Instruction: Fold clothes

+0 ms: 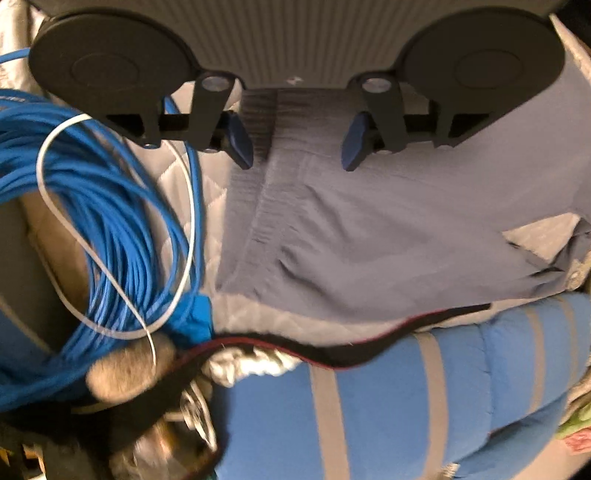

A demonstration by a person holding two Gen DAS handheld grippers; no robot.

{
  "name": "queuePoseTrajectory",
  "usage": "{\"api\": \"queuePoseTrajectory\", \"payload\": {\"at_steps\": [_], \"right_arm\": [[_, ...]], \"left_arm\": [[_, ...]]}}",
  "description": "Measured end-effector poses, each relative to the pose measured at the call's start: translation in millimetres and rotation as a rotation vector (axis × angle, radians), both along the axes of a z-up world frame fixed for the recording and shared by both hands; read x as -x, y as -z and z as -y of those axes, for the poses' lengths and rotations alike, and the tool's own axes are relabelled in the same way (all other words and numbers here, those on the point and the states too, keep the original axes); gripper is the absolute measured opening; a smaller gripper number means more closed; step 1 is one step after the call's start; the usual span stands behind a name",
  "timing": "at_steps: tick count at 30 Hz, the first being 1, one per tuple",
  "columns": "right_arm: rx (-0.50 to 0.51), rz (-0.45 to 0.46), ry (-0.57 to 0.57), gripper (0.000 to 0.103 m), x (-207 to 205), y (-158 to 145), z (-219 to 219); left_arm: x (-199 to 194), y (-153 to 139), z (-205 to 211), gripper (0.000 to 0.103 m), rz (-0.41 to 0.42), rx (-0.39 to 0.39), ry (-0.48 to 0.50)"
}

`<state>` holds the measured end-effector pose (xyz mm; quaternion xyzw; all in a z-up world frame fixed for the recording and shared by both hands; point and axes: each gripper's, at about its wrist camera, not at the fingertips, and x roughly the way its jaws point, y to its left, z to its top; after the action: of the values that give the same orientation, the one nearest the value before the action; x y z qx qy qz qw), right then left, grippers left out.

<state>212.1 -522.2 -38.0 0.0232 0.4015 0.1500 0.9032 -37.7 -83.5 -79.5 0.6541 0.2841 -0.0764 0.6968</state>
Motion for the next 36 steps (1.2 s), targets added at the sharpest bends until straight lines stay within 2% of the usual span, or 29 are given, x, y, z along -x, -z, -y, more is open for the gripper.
{"api": "queuePoseTrajectory", "payload": {"at_steps": [1, 3, 6, 8, 16, 24, 25, 26, 28, 31, 32, 36], "right_arm": [[-0.011, -0.008, 0.004, 0.047, -2, 4, 1], [-0.045, -0.011, 0.006, 0.042, -5, 8, 3], [-0.075, -0.007, 0.024, 0.017, -6, 10, 6], [-0.084, -0.010, 0.033, 0.009, -7, 10, 9], [-0.072, 0.015, 0.100, 0.005, -8, 0, 22], [-0.024, 0.000, 0.154, 0.006, -16, 5, 27], [-0.007, -0.003, 0.154, 0.010, -16, 5, 24], [0.013, -0.002, 0.157, 0.031, -15, 3, 20], [0.052, 0.008, 0.162, 0.042, -8, -6, 9], [0.081, 0.071, 0.117, 0.071, 11, -27, -10], [0.090, 0.093, 0.093, 0.077, 19, -36, -19], [0.148, 0.179, -0.039, 0.086, 54, -67, -58]], "left_arm": [[0, -1, -1, 0.049, 0.000, 0.002, -0.005], [0, -2, -2, 0.049, 0.000, 0.006, -0.014], [0, -3, -4, 0.049, -0.001, 0.013, -0.028], [0, -4, -5, 0.049, -0.002, 0.017, -0.036], [0, -9, -5, 0.049, -0.006, 0.043, -0.066], [9, -17, -7, 0.049, 0.017, 0.070, -0.071], [10, -18, -9, 0.049, 0.022, 0.073, -0.071], [9, -19, -12, 0.049, 0.026, 0.075, -0.072], [8, -21, -17, 0.049, 0.037, 0.085, -0.073], [1, -23, -22, 0.049, 0.050, 0.119, -0.076], [-2, -23, -23, 0.049, 0.050, 0.126, -0.075], [-14, -16, -26, 0.049, 0.047, 0.129, -0.060]]}}
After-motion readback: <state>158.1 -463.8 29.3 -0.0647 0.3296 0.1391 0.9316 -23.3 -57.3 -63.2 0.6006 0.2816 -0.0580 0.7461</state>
